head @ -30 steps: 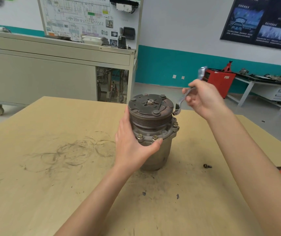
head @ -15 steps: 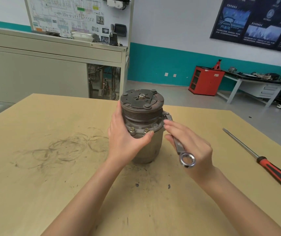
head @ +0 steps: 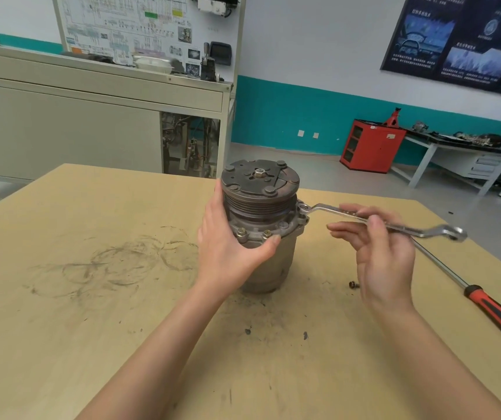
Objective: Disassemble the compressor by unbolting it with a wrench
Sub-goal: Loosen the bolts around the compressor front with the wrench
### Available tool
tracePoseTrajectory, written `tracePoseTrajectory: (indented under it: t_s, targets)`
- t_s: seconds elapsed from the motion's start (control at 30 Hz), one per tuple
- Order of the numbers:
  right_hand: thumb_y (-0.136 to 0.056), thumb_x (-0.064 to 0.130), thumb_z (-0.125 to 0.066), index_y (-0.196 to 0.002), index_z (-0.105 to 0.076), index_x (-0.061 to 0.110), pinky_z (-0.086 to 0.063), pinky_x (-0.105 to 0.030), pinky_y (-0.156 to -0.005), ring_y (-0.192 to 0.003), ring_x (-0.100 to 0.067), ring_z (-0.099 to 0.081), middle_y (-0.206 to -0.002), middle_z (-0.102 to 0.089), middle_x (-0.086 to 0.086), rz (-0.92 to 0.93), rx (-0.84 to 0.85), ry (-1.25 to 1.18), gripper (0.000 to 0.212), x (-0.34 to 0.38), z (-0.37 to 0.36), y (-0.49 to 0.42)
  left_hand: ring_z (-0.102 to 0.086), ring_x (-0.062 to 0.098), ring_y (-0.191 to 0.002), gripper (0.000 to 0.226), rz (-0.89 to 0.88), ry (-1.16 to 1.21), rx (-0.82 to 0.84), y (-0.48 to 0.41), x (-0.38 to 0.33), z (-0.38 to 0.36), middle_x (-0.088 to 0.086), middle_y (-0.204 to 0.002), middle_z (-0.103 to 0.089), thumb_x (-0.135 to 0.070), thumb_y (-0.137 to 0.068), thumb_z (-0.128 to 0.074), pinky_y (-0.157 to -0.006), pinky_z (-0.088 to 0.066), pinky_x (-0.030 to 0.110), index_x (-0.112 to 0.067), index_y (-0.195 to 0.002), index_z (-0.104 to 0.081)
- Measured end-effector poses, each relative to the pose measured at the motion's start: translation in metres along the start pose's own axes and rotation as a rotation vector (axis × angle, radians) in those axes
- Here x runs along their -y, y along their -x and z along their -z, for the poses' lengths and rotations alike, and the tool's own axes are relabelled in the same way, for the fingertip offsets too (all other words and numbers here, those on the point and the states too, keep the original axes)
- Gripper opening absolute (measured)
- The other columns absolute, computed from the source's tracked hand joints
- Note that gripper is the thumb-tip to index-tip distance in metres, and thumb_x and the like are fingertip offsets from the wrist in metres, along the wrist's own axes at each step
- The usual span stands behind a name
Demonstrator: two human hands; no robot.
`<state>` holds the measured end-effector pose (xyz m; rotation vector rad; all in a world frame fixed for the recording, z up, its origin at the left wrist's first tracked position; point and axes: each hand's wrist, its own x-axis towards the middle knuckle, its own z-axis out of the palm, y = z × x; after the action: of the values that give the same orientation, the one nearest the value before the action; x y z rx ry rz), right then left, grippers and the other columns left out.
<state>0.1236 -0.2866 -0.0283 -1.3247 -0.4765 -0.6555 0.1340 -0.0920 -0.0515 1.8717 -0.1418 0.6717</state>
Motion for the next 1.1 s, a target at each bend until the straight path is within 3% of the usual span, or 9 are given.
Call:
tracePoseTrajectory:
  t_s: [0.13, 0.3, 0.43, 0.53, 0.67, 0.8, 0.9, 0.97, 1.1]
  targets:
    - [-0.095, 0.006, -0.037, -0.085, -0.062, 0.007, -0.053, -0.026, -0.056, -0.06, -0.023, -0.065, -0.088, -0.071, -0.011, -0.372, 0.182, -0.178, 0.026, -0.003, 0.024, -0.063, -0.028, 0.007, -0.139, 0.117, -0.004, 0.007, 0.002, 0.0, 0.0, 0.0, -0.011, -0.15, -0.029, -0.066, -0.057, -0.067, -0.115, -0.028, 0.052, -0.033, -0.153, -0.009]
    - [-0.085, 0.014, -0.046, -0.083, -0.055, 0.007, -0.045, -0.02, -0.046, -0.05, -0.017, -0.056, -0.072, -0.068, -0.009, -0.662, 0.479, -0.037, 0.011, -0.016, 0.0, -0.13, -0.027, 0.006, -0.139, 0.117, -0.011, 0.015, -0.003, 0.0, 0.0, 0.0, -0.013, -0.15, -0.029, -0.065, -0.057, -0.067, -0.115, -0.028, 0.052, -0.032, -0.153, -0.011]
    - [-0.095, 0.014, -0.044, -0.099, -0.056, 0.006, -0.036, -0.026, -0.061, -0.071, -0.023, -0.048, -0.087, -0.057, -0.015, -0.804, 0.526, 0.113, 0.015, -0.034, -0.03, -0.143, -0.029, 0.006, -0.139, 0.116, -0.015, 0.023, -0.01, -0.001, 0.001, 0.0, -0.015, -0.147, -0.031, -0.065, -0.056, -0.069, -0.115, -0.029, 0.051, -0.034, -0.152, -0.012]
    - [-0.097, 0.011, -0.044, -0.103, -0.059, 0.004, -0.031, -0.028, -0.063, -0.072, -0.021, -0.049, -0.088, -0.052, -0.013, -0.782, 0.474, 0.118, 0.018, -0.034, -0.04, -0.14, -0.031, 0.006, -0.139, 0.116, -0.013, 0.024, -0.003, -0.001, 0.002, 0.0, -0.016, -0.147, -0.032, -0.063, -0.056, -0.07, -0.114, -0.031, 0.051, -0.035, -0.153, -0.013]
    - [-0.099, 0.015, -0.042, -0.083, -0.056, 0.01, -0.042, -0.023, -0.057, -0.056, -0.011, -0.053, -0.06, -0.056, 0.001, -0.702, 0.36, 0.122, 0.022, -0.013, -0.042, -0.135, -0.031, 0.007, -0.139, 0.116, -0.01, 0.016, 0.004, 0.0, 0.002, 0.0, -0.014, -0.149, -0.032, -0.064, -0.056, -0.069, -0.114, -0.031, 0.05, -0.035, -0.152, -0.011]
    - [-0.104, 0.025, -0.03, -0.077, -0.042, 0.016, -0.054, -0.035, -0.061, -0.054, -0.017, -0.054, -0.055, -0.047, 0.003, -0.588, 0.236, 0.03, 0.031, 0.026, -0.026, -0.132, -0.029, 0.005, -0.139, 0.117, -0.009, 0.023, 0.008, 0.0, 0.002, 0.001, -0.018, -0.146, -0.03, -0.065, -0.056, -0.068, -0.115, -0.029, 0.05, -0.033, -0.153, -0.012]
    - [-0.102, 0.028, -0.038, -0.086, -0.048, 0.019, -0.04, -0.024, -0.043, -0.046, -0.014, -0.039, -0.057, -0.044, 0.006, -0.379, 0.338, 0.521, 0.021, 0.036, -0.019, -0.105, -0.03, 0.005, -0.138, 0.117, -0.01, 0.015, 0.007, 0.0, 0.001, 0.0, -0.019, -0.144, -0.031, -0.065, -0.056, -0.067, -0.115, -0.029, 0.051, -0.033, -0.153, -0.011]
    - [-0.094, 0.035, -0.054, -0.095, -0.057, 0.022, -0.043, -0.021, -0.051, -0.053, -0.014, -0.047, -0.064, -0.053, 0.002, -0.21, 0.465, 0.864, 0.013, 0.031, -0.018, -0.08, -0.031, 0.006, -0.137, 0.117, -0.014, 0.008, 0.002, 0.0, 0.001, 0.0, -0.018, -0.144, -0.031, -0.066, -0.056, -0.067, -0.115, -0.029, 0.052, -0.031, -0.154, -0.012]
    - [-0.081, 0.034, -0.072, -0.092, -0.064, 0.019, -0.028, -0.018, -0.048, -0.049, -0.008, -0.032, -0.052, -0.035, 0.006, -0.064, 0.501, 1.039, 0.021, 0.027, -0.022, -0.054, -0.029, 0.002, -0.136, 0.117, -0.021, 0.009, -0.001, 0.0, 0.001, 0.0, -0.02, -0.143, -0.029, -0.065, -0.057, -0.067, -0.115, -0.028, 0.05, -0.031, -0.154, -0.011]
